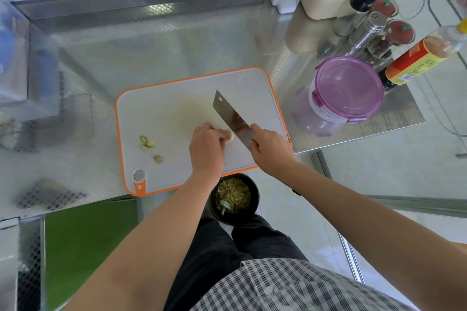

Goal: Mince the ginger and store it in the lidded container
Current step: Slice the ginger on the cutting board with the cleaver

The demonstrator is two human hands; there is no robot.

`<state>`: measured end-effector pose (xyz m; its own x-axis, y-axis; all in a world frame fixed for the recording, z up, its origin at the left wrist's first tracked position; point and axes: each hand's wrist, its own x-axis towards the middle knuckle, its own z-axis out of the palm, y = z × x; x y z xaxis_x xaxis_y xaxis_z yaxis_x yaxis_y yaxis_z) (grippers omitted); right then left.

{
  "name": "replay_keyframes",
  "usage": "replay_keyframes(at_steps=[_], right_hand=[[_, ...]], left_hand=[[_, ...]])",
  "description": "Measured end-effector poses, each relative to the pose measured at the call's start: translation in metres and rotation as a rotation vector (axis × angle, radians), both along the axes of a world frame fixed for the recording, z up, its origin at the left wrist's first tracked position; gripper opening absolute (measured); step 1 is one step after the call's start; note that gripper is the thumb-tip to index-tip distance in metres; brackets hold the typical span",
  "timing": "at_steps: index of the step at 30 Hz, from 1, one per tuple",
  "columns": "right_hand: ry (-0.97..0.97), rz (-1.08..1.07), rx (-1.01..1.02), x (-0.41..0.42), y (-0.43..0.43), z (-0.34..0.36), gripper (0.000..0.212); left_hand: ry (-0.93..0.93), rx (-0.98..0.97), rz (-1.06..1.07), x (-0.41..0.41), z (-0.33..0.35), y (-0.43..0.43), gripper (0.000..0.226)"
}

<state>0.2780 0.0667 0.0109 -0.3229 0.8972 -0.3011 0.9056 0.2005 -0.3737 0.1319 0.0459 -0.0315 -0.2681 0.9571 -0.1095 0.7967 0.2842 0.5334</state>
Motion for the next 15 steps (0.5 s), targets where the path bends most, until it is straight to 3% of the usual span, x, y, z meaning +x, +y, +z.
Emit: replay_keyframes(at_steps=[3, 15], right_hand=[[-0.013, 0.027, -0.018, 0.0002, 0.0004, 0.0016, 0.003], [-0.153, 0.095, -0.075, -0.003, 0.0019, 0.0076, 0.011]], left_hand=[[-0.001, -0.01, 0.001, 0.0, 0.0011, 0.0001, 0.017], [-0.013, -0.044, 0.001, 0.0004, 0.0049, 0.0018, 0.02]])
